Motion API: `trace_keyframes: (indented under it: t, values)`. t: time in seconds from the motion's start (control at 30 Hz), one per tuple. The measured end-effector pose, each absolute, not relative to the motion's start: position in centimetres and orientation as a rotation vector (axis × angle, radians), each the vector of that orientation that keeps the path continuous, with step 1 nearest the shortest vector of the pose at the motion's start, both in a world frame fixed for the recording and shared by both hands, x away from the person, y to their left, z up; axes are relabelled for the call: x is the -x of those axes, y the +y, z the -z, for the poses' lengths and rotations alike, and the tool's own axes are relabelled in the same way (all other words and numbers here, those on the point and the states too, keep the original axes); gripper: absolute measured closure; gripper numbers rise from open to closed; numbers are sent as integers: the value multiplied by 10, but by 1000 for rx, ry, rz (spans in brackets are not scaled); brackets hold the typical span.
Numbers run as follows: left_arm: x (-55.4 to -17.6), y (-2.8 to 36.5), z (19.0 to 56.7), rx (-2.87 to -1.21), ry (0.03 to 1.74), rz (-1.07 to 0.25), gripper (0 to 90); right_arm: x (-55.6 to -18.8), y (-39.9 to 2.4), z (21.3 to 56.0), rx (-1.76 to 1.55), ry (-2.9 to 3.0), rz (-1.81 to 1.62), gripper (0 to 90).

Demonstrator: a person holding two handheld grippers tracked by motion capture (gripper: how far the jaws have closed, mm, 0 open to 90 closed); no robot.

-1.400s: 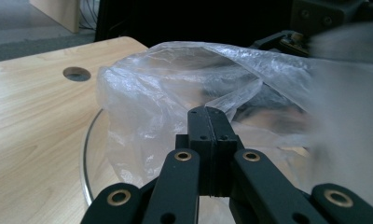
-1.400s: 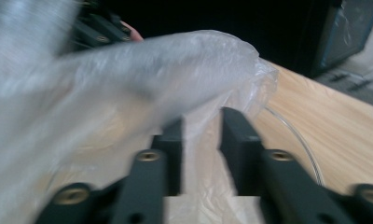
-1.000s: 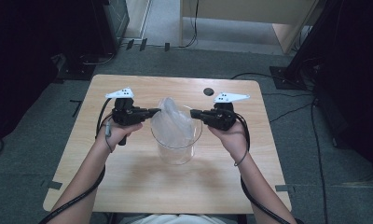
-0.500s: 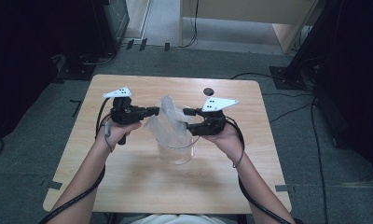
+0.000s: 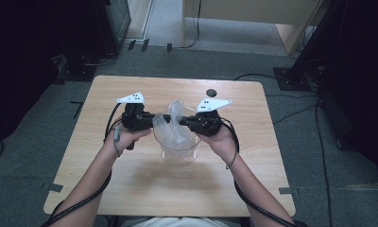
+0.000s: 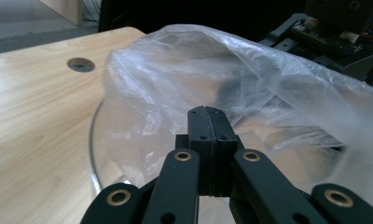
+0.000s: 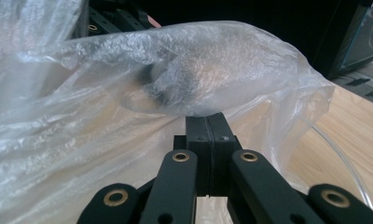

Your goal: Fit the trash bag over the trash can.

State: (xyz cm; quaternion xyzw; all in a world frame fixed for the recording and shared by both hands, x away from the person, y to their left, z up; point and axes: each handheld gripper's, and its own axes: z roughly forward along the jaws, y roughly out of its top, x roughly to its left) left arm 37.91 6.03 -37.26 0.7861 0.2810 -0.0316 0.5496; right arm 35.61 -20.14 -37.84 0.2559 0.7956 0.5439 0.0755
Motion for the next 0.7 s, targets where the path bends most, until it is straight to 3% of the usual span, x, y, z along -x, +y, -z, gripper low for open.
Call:
trace_keyframes:
  t: [0.27, 0.7]
  values:
    - [-383, 82, 370, -1887, 714, 9, 900, -355, -225, 376, -882, 2430, -1607, 900]
    - [-386, 104, 374, -1965, 732, 12, 900, -354, -271, 375, -1039, 2530, -1522, 900]
